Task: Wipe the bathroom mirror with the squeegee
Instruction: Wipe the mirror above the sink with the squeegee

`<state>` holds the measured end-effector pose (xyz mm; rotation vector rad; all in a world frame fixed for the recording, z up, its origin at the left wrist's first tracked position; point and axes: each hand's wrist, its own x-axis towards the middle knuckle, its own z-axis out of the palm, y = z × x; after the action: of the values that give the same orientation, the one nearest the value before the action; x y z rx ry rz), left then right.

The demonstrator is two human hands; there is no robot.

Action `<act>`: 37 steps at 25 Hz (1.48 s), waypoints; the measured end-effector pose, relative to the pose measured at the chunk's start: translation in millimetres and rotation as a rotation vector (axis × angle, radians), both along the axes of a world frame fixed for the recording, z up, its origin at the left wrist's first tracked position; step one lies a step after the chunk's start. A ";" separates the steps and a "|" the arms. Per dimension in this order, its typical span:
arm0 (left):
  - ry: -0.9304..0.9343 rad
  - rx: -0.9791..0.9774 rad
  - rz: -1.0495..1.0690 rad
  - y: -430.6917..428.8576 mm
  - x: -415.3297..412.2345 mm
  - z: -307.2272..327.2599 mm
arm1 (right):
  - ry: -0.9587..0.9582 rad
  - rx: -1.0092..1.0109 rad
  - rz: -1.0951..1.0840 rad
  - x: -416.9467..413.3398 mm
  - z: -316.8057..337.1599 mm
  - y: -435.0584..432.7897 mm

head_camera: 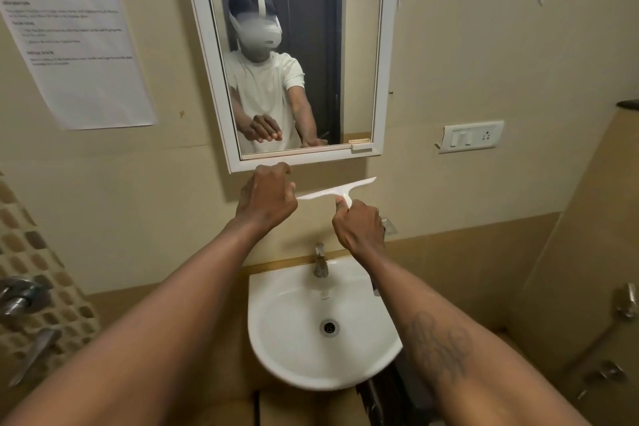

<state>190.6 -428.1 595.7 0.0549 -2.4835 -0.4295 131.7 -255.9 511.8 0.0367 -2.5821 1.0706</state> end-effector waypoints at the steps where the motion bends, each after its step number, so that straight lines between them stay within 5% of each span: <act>1: 0.005 -0.003 0.001 4.6 -1.6 0.2 | -0.005 -0.014 0.004 -1.0 0.9 3.7; 10: 0.074 0.004 0.066 8.5 -10.9 42.9 | 0.160 -0.131 0.085 -11.7 41.5 8.3; 25: 0.429 -0.090 0.127 -22.4 -2.5 199.9 | 0.585 -0.321 0.205 -25.2 221.3 -58.2; 37: 0.615 -0.171 0.108 -62.4 -11.3 256.8 | 0.747 -0.414 0.235 -58.9 335.1 -109.5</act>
<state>179.3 -490.6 852.5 -0.0117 -1.8903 -0.1522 72.8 -365.4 846.9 0.5384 -1.6931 1.3341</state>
